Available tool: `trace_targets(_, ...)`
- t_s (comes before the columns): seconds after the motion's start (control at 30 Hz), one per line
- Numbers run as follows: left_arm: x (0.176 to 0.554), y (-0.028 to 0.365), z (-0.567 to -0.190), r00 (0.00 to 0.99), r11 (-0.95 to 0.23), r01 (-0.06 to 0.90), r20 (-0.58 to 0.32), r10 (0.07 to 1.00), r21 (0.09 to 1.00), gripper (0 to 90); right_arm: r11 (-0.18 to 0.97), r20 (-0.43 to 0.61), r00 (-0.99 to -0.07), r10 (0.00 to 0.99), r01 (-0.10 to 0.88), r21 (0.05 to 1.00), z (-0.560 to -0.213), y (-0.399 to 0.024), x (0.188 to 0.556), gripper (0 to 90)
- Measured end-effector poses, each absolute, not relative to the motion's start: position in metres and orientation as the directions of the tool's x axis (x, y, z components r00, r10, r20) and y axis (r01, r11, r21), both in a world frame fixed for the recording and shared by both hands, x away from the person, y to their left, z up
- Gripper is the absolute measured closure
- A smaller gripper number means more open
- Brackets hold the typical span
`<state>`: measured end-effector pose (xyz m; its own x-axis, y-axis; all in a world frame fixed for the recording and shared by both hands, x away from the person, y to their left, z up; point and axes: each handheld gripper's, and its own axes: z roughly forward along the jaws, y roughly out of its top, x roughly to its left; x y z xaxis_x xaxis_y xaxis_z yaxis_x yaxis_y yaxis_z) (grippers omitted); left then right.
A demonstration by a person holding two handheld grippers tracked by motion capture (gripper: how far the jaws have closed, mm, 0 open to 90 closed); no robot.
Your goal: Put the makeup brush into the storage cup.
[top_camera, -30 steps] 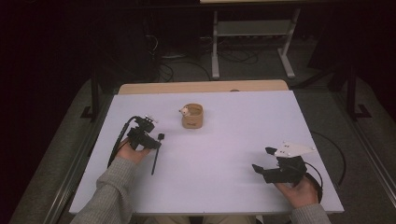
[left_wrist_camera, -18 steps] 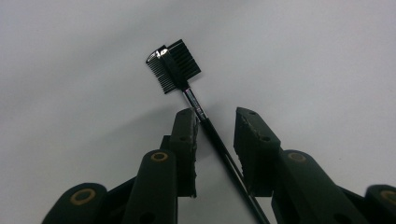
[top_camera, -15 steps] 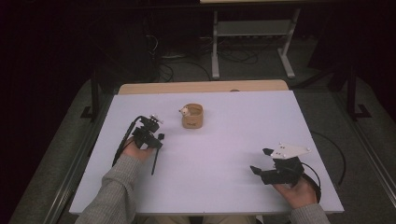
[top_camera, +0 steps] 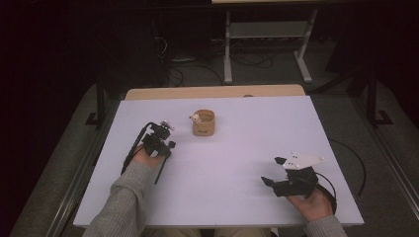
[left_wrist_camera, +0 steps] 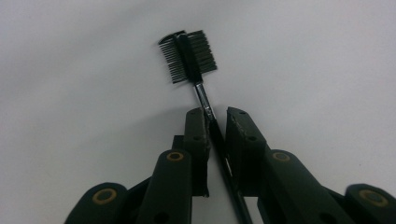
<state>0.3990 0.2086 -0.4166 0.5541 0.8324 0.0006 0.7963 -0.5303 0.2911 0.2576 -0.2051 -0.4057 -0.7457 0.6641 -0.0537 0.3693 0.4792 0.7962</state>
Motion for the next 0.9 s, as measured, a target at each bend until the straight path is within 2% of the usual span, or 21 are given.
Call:
trace_targets(0.13,0.401,0.209,-0.417,0.548,-0.525,0.803,-0.003,0.837,0.282,82.0,0.495,-0.07,-0.755,0.652,0.353,0.794,-0.405,-0.201,0.257,21.5)
trace_targets(0.2,0.401,0.206,-0.417,0.563,-0.547,0.791,0.024,0.826,0.273,85.6,0.508,-0.076,-0.757,0.649,0.358,0.784,-0.406,-0.198,0.257,21.5)
trace_targets(0.37,0.398,0.201,-0.417,0.589,-0.584,0.768,0.066,0.805,0.262,85.7,0.516,-0.072,-0.765,0.639,0.357,0.779,-0.408,-0.196,0.257,21.6)
trace_targets(0.53,0.396,0.202,-0.414,0.603,-0.585,0.758,0.032,0.797,0.288,85.8,0.513,-0.059,-0.766,0.641,0.37,0.774,-0.41,-0.196,0.258,21.6)
trace_targets(0.57,0.395,0.206,-0.407,0.607,-0.568,0.747,-0.008,0.795,0.346,85.8,0.512,-0.056,-0.764,0.643,0.375,0.773,-0.41,-0.195,0.257,21.7)
trace_targets(0.63,0.393,0.212,-0.397,0.604,-0.542,0.74,-0.039,0.796,0.398,85.8,0.52,-0.06,-0.769,0.637,0.371,0.769,-0.41,-0.193,0.256,22.8)
trace_targets(0.8,0.386,0.231,-0.381,0.6,-0.493,0.729,-0.098,0.794,0.475,85.8,0.533,-0.064,-0.781,0.622,0.362,0.764,-0.411,-0.187,0.254,22.8)
trace_targets(0.9,0.377,0.239,-0.376,0.613,-0.472,0.714,-0.138,0.778,0.517,85.8,0.509,-0.027,-0.788,0.615,0.371,0.776,-0.41,-0.182,0.252,22.9)
